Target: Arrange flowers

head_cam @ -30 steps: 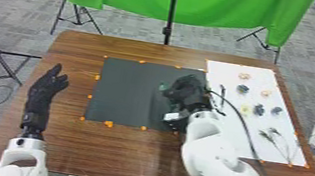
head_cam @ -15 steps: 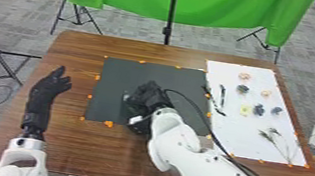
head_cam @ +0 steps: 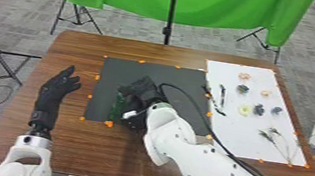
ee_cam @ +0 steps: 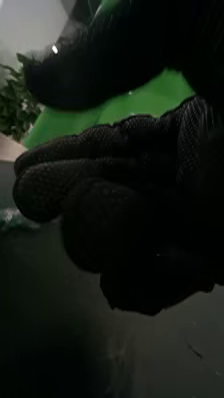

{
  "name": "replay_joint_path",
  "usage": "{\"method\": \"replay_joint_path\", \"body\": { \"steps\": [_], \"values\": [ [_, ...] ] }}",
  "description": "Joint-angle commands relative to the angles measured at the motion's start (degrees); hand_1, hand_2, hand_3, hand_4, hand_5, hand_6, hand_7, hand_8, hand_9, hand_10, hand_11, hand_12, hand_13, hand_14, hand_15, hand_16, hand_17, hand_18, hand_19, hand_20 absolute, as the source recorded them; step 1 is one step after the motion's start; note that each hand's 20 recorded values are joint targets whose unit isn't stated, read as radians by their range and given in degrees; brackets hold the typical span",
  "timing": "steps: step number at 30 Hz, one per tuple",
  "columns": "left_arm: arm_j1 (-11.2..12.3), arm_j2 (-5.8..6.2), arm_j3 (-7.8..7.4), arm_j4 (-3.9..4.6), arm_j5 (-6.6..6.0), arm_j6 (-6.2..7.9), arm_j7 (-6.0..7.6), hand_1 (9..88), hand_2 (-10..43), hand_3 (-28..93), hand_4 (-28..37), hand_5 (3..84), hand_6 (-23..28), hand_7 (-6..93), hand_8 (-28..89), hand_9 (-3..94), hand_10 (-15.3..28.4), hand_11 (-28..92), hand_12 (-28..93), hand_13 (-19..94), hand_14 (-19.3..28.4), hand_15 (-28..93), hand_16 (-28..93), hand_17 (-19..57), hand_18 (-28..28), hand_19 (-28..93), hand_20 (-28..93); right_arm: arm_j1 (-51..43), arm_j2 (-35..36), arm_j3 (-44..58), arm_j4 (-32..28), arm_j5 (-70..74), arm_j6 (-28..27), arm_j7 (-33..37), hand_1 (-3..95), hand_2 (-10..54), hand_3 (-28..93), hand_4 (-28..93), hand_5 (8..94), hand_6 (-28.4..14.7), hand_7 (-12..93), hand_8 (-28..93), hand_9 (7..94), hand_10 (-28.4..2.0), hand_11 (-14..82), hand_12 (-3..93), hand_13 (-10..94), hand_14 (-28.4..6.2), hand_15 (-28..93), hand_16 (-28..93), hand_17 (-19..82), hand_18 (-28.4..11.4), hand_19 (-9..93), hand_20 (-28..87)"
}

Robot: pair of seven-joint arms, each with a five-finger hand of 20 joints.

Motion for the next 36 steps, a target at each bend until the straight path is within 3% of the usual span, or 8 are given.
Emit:
{"method": "replay_joint_path", "body": {
  "steps": [1, 6, 9, 11, 16, 20, 26, 36],
  "values": [
    [2.0, -1.19, -1.13, -0.05, -1.33, 0.43, -0.39, 19.5, 5.7, 64, -28.3, 33.2, 5.8, 4.4, -3, 34.3, 13.0, 17, 15, 26, 16.8, 29, 4, -1.6, 14.3, 14, 20, -1.1, 2.2, 1.2, -2.0, -1.9, -2.8, -2.0, 32.7, -9.5, 60, -18, 74.1, -5.9, 18, -7, 81.3, -15.2, 34.1, 29.9, 90, -4.9, 53, 35, 66, -10.9, 93, 42],
    [2.9, -2.26, -2.65, 0.28, -4.30, -1.12, 0.48, 19.7, 5.7, 63, -28.3, 33.6, 5.9, 4.4, -3, 34.3, 13.0, 17, 15, 26, 16.8, 29, 4, -1.6, 14.4, 14, 20, -4.4, 6.3, 5.2, -6.8, -4.7, -7.2, -3.2, 23.6, -3.7, 62, -12, 72.5, -6.4, 15, -6, 80.1, -16.8, 33.8, 30.1, 88, -6.8, 55, 35, 63, -13.3, 93, 46],
    [3.4, -2.81, -3.49, 0.41, -7.61, -0.46, 1.19, 18.7, 6.4, 63, -28.3, 35.3, 6.2, 4.4, -3, 34.6, 13.1, 17, 15, 26, 16.9, 29, 4, -1.5, 14.4, 14, 20, -7.5, 9.9, 9.0, -11.1, -11.0, -8.1, -4.0, 24.4, -3.3, 63, -11, 70.8, -6.1, 15, -6, 78.3, -17.4, 32.6, 29.8, 86, -7.8, 55, 35, 61, -14.6, 93, 46],
    [3.6, -2.76, -3.80, 0.19, -8.61, 0.24, 1.30, 18.5, 7.4, 62, -28.3, 36.8, 6.3, 4.5, -3, 35.4, 13.3, 17, 14, 26, 16.9, 29, 4, -1.6, 14.4, 14, 20, -10.3, 13.1, 13.1, -14.6, -14.6, -8.1, -4.4, 26.4, -5.6, 64, -11, 69.2, -5.9, 15, -6, 76.8, -17.4, 30.6, 29.2, 84, -8.3, 55, 35, 59, -15.2, 93, 46],
    [4.0, -2.56, -4.34, -0.42, -8.87, 1.04, 1.53, 19.0, 22.3, 59, -28.3, 40.1, 5.9, 5.9, -4, 37.9, 13.6, 18, 14, 27, 17.1, 29, 4, -1.3, 14.4, 15, 20, -18.3, 21.4, 25.8, -21.1, -24.0, -7.4, -3.5, 33.4, -9.4, 64, -11, 67.5, -5.6, 15, -6, 75.8, -17.1, 27.6, 28.3, 82, -8.7, 57, 33, 56, -15.9, 93, 48],
    [4.2, -2.70, -4.37, -0.73, -8.72, 1.25, 1.26, 19.3, 26.4, 59, -28.3, 41.1, 5.8, 6.6, -4, 38.9, 13.7, 18, 14, 28, 17.1, 30, 4, -1.1, 14.2, 15, 20, -27.4, 27.1, 37.9, -23.6, -33.2, -8.2, -0.2, 36.9, -9.5, 65, -13, 66.9, -5.0, 16, -6, 74.2, -16.4, 26.7, 28.4, 80, -8.5, 58, 34, 55, -15.9, 93, 48],
    [4.4, -2.59, -3.90, -1.16, -7.95, 3.24, 0.52, 20.1, 17.9, 63, -28.3, 41.2, 6.3, 6.8, -4, 39.0, 13.9, 19, 13, 27, 17.1, 31, 3, -1.1, 14.1, 15, 20, -43.0, 31.3, 55.5, -22.9, -42.2, -14.3, 6.3, 35.5, -9.5, 64, -16, 64.3, -5.1, 16, -6, 68.9, -17.3, 23.4, 27.9, 75, -9.8, 59, 34, 52, -16.4, 93, 48],
    [3.9, -2.76, -2.50, -1.08, -5.99, 0.68, 0.01, 24.7, 9.5, 65, -28.2, 42.6, 6.4, 8.6, -4, 40.6, 14.4, 21, 14, 29, 17.7, 34, 3, -1.0, 14.2, 17, 21, -57.6, 32.5, 70.9, -21.7, -36.2, -32.5, 6.1, 35.1, -9.5, 62, -22, 62.7, -5.3, 15, -6, 65.4, -17.8, 19.8, 26.7, 71, -11.7, 60, 33, 48, -17.9, 90, 49]
  ]
}}
